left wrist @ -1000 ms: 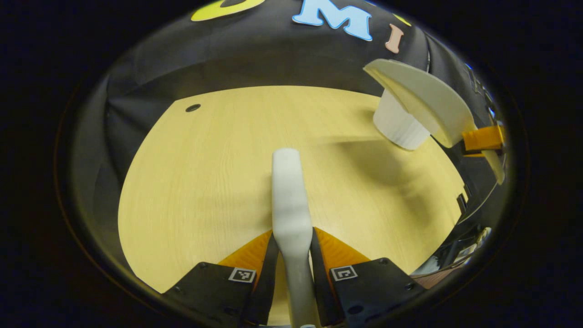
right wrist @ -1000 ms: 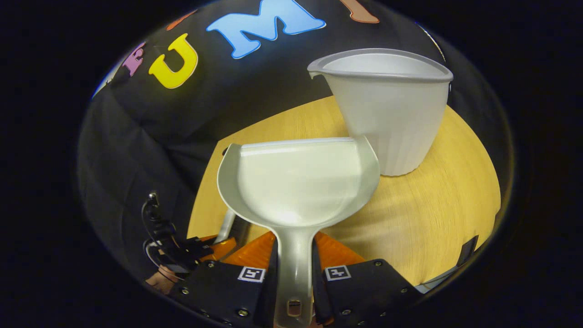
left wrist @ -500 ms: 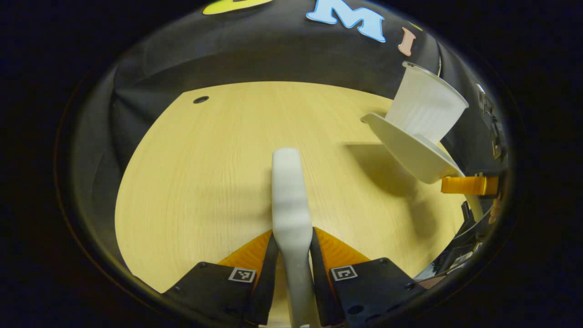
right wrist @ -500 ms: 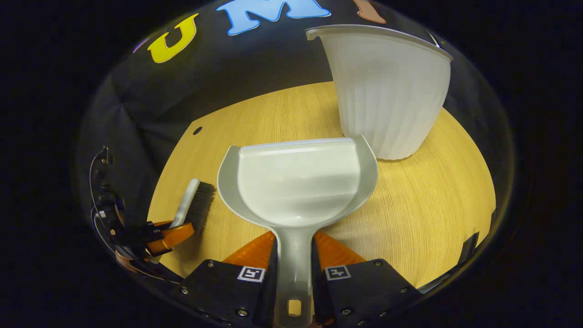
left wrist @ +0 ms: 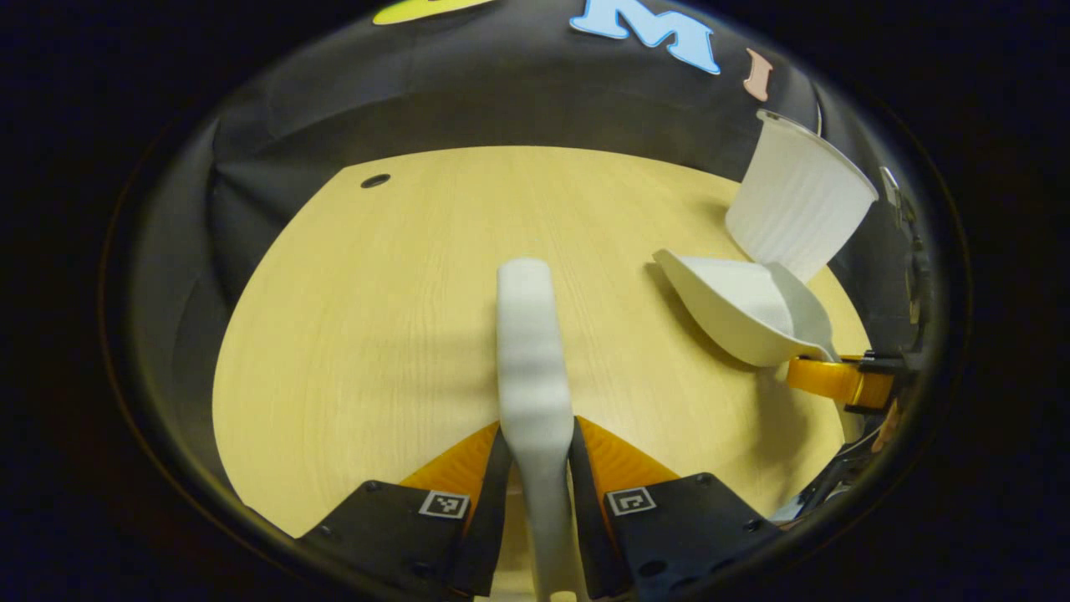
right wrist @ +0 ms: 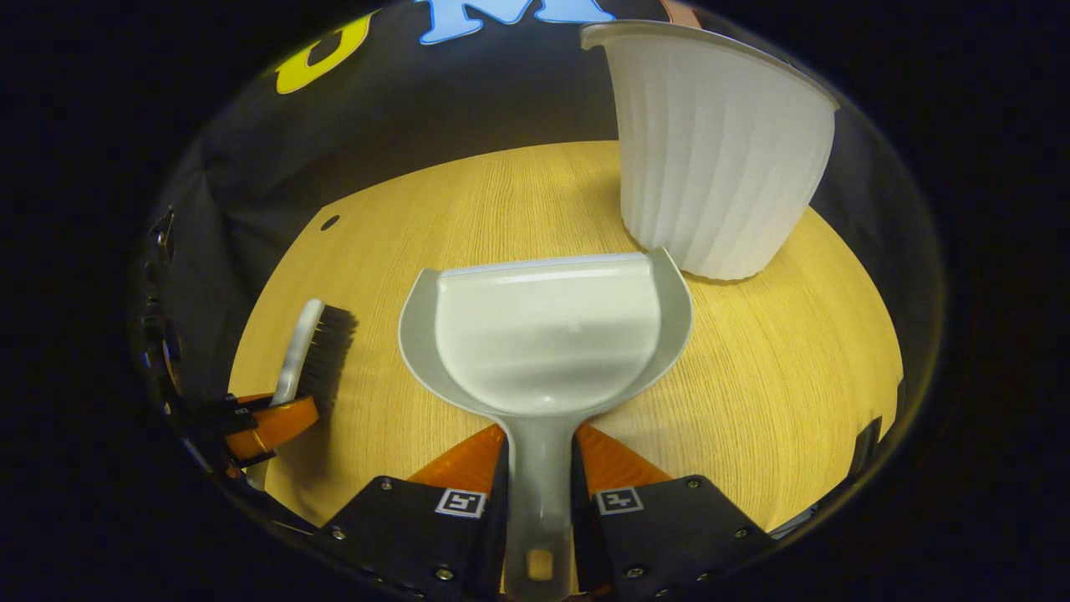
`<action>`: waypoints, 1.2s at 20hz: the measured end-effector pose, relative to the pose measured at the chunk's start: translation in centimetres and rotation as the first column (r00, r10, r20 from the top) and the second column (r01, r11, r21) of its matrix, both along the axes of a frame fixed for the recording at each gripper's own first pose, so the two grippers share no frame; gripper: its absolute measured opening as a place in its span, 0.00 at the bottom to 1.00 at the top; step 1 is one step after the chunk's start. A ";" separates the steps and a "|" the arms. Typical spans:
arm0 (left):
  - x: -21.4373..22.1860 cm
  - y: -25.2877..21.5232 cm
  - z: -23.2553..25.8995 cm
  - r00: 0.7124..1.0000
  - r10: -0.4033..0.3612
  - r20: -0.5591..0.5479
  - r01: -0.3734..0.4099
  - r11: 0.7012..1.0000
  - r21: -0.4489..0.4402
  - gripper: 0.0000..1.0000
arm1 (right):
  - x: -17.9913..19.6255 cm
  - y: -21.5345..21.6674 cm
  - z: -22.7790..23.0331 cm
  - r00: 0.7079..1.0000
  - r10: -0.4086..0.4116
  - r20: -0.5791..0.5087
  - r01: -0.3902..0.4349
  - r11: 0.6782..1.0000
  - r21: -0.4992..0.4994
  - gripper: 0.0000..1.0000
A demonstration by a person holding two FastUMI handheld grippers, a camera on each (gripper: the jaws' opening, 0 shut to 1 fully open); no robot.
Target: Pick up the small broom and dustpan from the desktop, sweep the trash into the dustpan with the broom, and then empty the trash into the garbage bin.
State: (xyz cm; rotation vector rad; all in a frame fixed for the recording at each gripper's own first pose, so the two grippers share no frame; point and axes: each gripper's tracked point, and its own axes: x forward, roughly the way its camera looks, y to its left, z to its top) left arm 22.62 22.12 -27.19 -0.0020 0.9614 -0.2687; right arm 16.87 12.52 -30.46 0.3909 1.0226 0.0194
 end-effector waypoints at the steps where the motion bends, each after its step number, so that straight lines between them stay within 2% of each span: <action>1: 0.4 0.4 0.6 1.000 -0.002 0.002 0.002 1.000 0.007 0.46 | -0.1 0.0 -0.2 1.000 0.001 -0.008 -0.001 1.000 -0.005 0.34; 4: 0.9 0.8 1.6 1.000 -0.005 0.008 0.005 1.000 0.029 0.46 | -0.2 0.4 -0.1 1.000 0.005 -0.003 -0.005 1.000 -0.016 0.33; 5: 1.0 0.6 1.5 1.000 -0.002 0.010 0.002 1.000 0.030 0.49 | -0.2 0.4 -0.1 1.000 0.006 -0.003 -0.006 1.000 -0.016 0.30; 6: 1.0 0.6 1.5 1.000 -0.002 0.012 0.002 0.999 0.034 0.47 | -0.3 0.4 -0.3 1.000 0.008 -0.006 -0.008 1.000 -0.017 0.35; 12: 0.9 0.6 1.3 1.000 0.005 0.015 -0.005 0.999 0.046 0.50 | -0.5 0.2 -0.3 1.000 0.003 -0.020 -0.003 1.000 -0.001 0.38; 16: 0.8 0.7 1.3 1.000 0.013 0.021 -0.015 0.998 0.054 0.63 | -1.0 0.2 0.1 0.999 0.018 -0.027 -0.018 1.000 0.007 0.44; 17: 0.7 0.8 1.5 1.000 0.016 0.024 -0.018 0.998 0.056 0.69 | -1.3 0.1 0.4 0.999 0.023 -0.030 -0.023 1.000 0.005 0.48; 19: 0.5 1.0 2.3 0.999 0.021 0.041 -0.024 0.998 0.061 0.84 | -1.8 -0.2 0.8 0.999 0.029 -0.028 -0.029 1.000 0.001 0.48; 20: 0.5 1.0 2.5 0.998 0.022 0.052 -0.026 0.998 0.062 0.88 | -1.9 -0.1 1.1 0.999 0.036 -0.023 -0.036 0.999 0.007 0.50; 21: 0.6 1.0 2.9 0.998 0.023 0.066 -0.027 0.998 0.063 0.95 | -2.1 -0.3 1.5 0.999 0.040 -0.017 -0.040 0.999 0.001 0.59; 22: 0.7 0.9 3.3 0.996 0.026 0.080 -0.031 0.998 0.062 0.94 | -2.0 -0.7 1.7 0.999 0.041 -0.009 -0.041 0.999 -0.005 0.71; 24: 0.8 0.7 4.6 0.992 0.038 0.117 -0.044 0.998 0.050 0.94 | -2.0 -1.3 2.6 0.999 0.043 0.011 -0.043 0.999 -0.004 0.75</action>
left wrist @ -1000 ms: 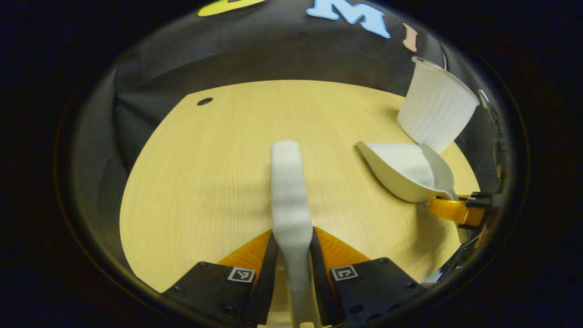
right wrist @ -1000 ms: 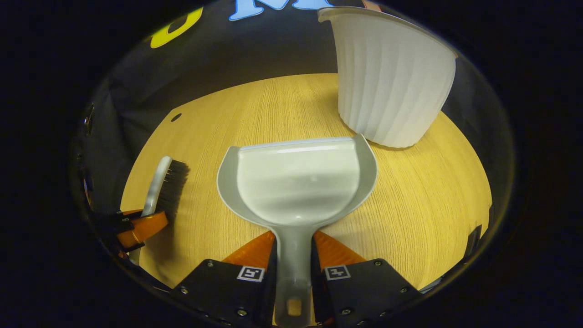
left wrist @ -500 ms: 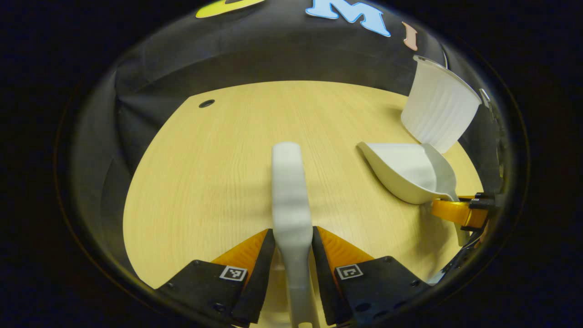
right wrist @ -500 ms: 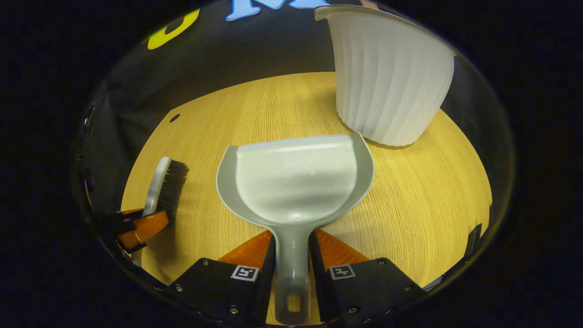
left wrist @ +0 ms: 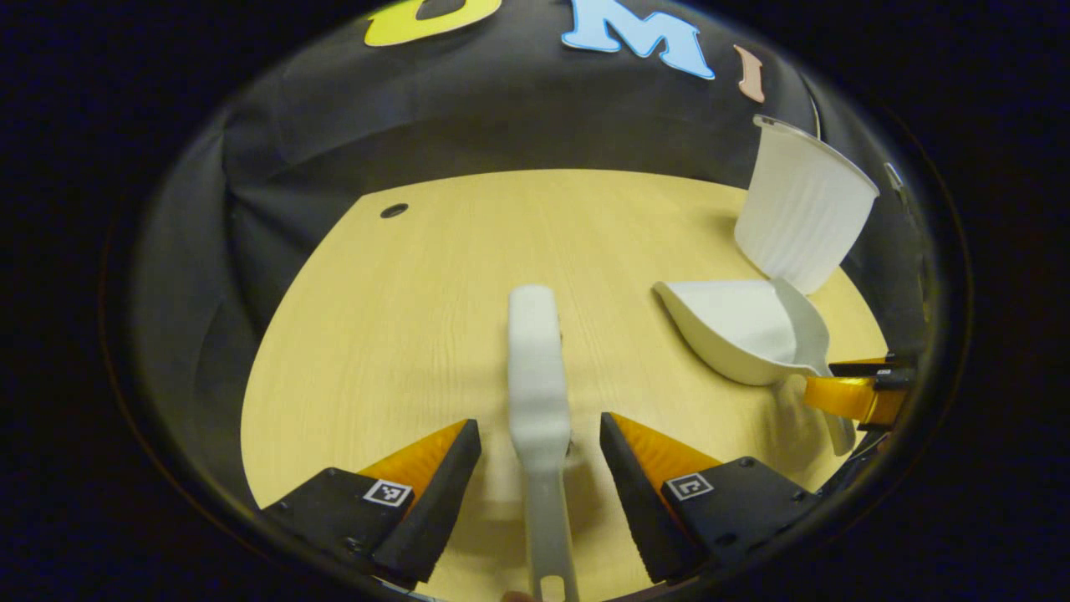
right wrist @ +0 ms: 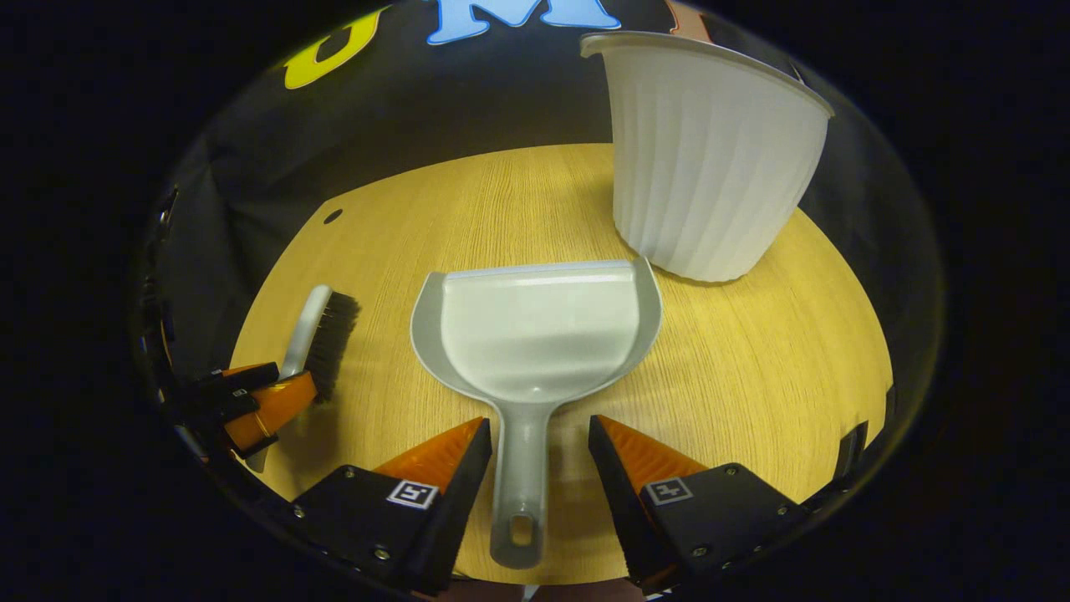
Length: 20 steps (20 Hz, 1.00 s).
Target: Pick up the small broom and dustpan from the desktop, sweep the trash into the dustpan with the broom, and then empty the trash into the garbage bin.
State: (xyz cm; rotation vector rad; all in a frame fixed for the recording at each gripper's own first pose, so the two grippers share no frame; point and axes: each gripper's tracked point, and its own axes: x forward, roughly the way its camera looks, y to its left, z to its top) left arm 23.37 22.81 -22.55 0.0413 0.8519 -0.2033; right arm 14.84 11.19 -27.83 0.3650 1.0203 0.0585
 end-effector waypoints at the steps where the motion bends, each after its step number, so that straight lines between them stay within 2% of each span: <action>1: 0.1 0.1 0.6 1.000 0.007 0.025 -0.007 1.000 0.000 0.94 | 0.0 -0.2 0.7 1.000 0.000 0.011 0.000 1.000 0.009 0.83; 3: 0.5 0.0 2.1 0.996 0.014 0.085 -0.014 1.000 -0.006 0.92 | 0.2 -1.2 1.9 0.999 -0.007 0.046 0.007 1.000 -0.003 0.98; 5: 1.2 -0.1 4.1 0.987 0.027 0.160 -0.024 1.000 -0.019 0.92 | 0.9 -2.2 3.4 0.995 -0.002 0.102 0.004 1.000 -0.028 0.98; 6: 1.6 0.1 5.3 0.978 0.043 0.203 -0.041 0.999 -0.017 0.97 | 1.3 -2.9 4.3 0.990 0.001 0.140 0.006 0.999 -0.049 0.98; 7: 2.0 0.1 7.0 0.964 0.059 0.260 -0.056 0.998 -0.017 0.96 | 1.9 -3.7 5.4 0.982 0.008 0.189 0.007 0.997 -0.078 0.98; 8: 2.1 0.0 8.6 0.947 0.070 0.315 -0.066 0.998 -0.023 0.94 | 2.9 -5.1 7.5 0.957 0.027 0.290 0.013 0.991 -0.135 0.98; 9: 2.0 0.0 9.9 0.931 0.080 0.357 -0.076 0.997 -0.027 0.97 | 3.4 -5.6 8.7 0.938 0.041 0.344 0.017 0.986 -0.164 0.98; 10: 2.1 -0.1 11.4 0.909 0.091 0.406 -0.085 0.996 -0.033 0.94 | 3.9 -6.0 9.8 0.917 0.056 0.394 0.020 0.982 -0.187 0.98; 11: 2.2 -0.5 12.9 0.885 0.107 0.454 -0.100 0.994 -0.040 0.94 | 4.4 -6.6 11.7 0.881 0.080 0.466 0.024 0.977 -0.214 0.98; 13: 2.2 -1.2 15.1 0.849 0.134 0.511 -0.119 0.991 -0.063 0.97 | 4.7 -7.2 13.1 0.839 0.104 0.534 0.032 0.971 -0.238 0.98; 17: 0.7 -2.0 18.7 0.779 0.205 0.593 -0.156 0.979 -0.133 0.96 | 5.1 -8.8 16.0 0.747 0.142 0.649 0.061 0.958 -0.280 0.98; 20: 0.2 -2.3 20.5 0.745 0.245 0.621 -0.179 0.969 -0.168 0.96 | 5.4 -9.5 17.6 0.693 0.157 0.704 0.088 0.950 -0.299 0.97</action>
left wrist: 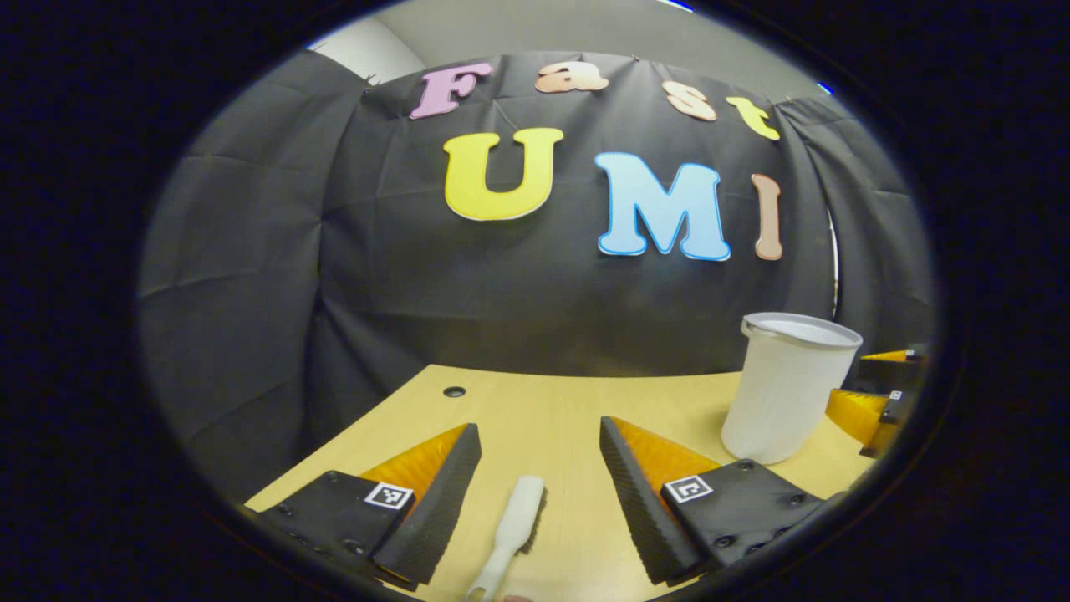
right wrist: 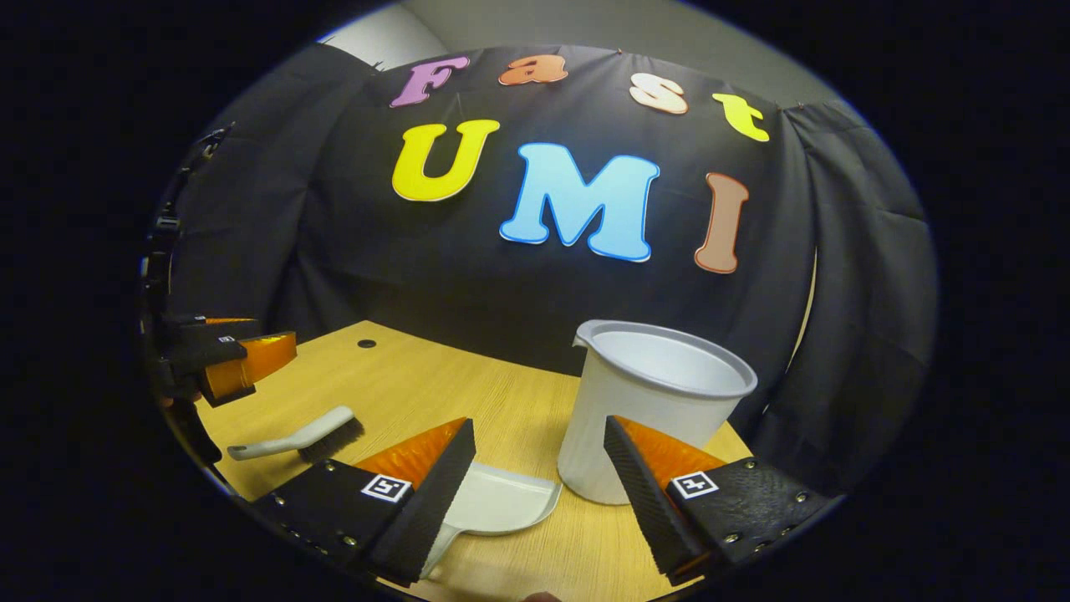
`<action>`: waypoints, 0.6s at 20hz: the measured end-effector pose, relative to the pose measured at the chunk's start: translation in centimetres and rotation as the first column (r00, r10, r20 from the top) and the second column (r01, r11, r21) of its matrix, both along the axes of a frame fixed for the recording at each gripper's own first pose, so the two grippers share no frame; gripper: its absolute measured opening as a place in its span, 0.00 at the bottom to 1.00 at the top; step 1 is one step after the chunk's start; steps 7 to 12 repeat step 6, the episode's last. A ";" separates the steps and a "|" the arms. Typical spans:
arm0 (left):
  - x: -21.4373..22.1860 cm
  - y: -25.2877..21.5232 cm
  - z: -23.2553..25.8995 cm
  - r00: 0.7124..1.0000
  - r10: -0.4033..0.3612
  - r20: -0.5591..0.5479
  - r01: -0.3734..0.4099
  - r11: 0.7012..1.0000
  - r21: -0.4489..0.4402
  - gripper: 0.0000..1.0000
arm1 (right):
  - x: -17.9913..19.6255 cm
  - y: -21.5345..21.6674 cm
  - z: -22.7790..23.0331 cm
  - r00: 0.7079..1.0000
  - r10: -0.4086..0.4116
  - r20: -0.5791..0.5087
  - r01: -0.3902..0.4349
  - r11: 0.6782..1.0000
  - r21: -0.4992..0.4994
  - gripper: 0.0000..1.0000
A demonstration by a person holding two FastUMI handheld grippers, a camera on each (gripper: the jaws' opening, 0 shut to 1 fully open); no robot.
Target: Pick up the small broom and dustpan from the desktop, sweep the trash into the dustpan with the broom, and then empty the trash into the garbage bin.
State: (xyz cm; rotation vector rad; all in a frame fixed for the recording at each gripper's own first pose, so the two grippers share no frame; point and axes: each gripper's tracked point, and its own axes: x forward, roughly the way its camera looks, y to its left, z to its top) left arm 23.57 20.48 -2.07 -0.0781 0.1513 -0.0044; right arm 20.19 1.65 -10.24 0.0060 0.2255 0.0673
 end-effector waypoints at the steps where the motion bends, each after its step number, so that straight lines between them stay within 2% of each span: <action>1: 0.1 0.0 0.4 1.000 0.003 0.012 -0.003 1.000 -0.004 0.96 | 0.1 -0.2 0.5 1.000 -0.010 0.024 0.010 1.000 -0.002 0.97; 2: -0.2 0.2 1.1 1.000 0.007 0.027 -0.007 1.000 -0.008 0.94 | 0.2 -0.5 1.0 0.999 -0.025 0.044 0.025 1.000 0.001 0.97; 4: 0.0 0.6 2.7 0.998 0.007 0.057 -0.006 1.000 -0.010 0.96 | 0.1 -0.8 2.0 0.994 -0.064 0.084 0.062 0.998 0.022 0.97; 6: 0.1 1.0 3.6 0.998 -0.006 0.067 0.006 1.000 -0.011 0.94 | -0.2 -0.9 2.4 0.993 -0.085 0.077 0.084 0.996 0.024 0.97; 12: 0.1 1.0 3.6 0.998 -0.006 0.067 0.006 1.000 -0.011 0.94 | -0.2 -0.9 2.4 0.993 -0.085 0.077 0.084 0.996 0.024 0.97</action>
